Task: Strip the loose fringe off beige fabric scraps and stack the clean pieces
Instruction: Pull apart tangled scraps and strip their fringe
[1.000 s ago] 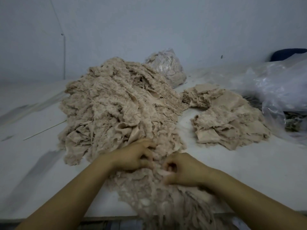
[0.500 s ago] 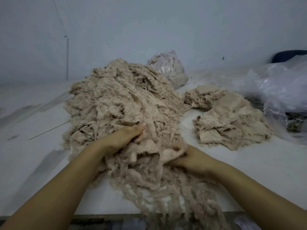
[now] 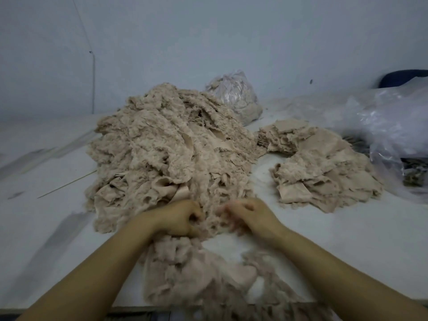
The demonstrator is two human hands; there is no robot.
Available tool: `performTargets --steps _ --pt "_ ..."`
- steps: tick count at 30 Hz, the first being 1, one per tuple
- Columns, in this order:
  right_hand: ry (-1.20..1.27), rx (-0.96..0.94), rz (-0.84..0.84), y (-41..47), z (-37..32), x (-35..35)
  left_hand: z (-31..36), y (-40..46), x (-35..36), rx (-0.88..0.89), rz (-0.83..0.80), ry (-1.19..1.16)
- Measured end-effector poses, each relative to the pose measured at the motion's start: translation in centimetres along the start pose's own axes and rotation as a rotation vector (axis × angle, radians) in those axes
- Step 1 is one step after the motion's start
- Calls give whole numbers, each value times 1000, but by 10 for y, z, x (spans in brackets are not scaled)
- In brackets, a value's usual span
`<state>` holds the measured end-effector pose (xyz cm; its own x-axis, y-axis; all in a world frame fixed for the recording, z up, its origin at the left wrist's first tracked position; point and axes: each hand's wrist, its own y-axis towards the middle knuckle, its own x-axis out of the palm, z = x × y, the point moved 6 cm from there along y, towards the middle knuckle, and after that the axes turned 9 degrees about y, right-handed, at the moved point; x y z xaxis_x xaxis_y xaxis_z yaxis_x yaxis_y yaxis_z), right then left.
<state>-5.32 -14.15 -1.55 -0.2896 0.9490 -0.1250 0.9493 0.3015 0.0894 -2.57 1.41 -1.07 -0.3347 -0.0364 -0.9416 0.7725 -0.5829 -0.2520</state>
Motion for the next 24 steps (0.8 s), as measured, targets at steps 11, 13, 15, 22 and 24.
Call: performTargets --steps 11,13,15,22,24 --pt "-616 102 82 39 22 -29 -23 -16 -11 -353 -449 351" --pt "-521 33 15 28 20 -27 -6 1 -26 -369 -192 377" --pt "-384 -6 15 18 17 -33 19 21 -35 -285 126 287" --pt "83 178 -359 -3 19 -46 1 69 -14 -194 251 -19" --pt "21 225 -449 -5 20 -47 -8 74 -12 -141 279 5"
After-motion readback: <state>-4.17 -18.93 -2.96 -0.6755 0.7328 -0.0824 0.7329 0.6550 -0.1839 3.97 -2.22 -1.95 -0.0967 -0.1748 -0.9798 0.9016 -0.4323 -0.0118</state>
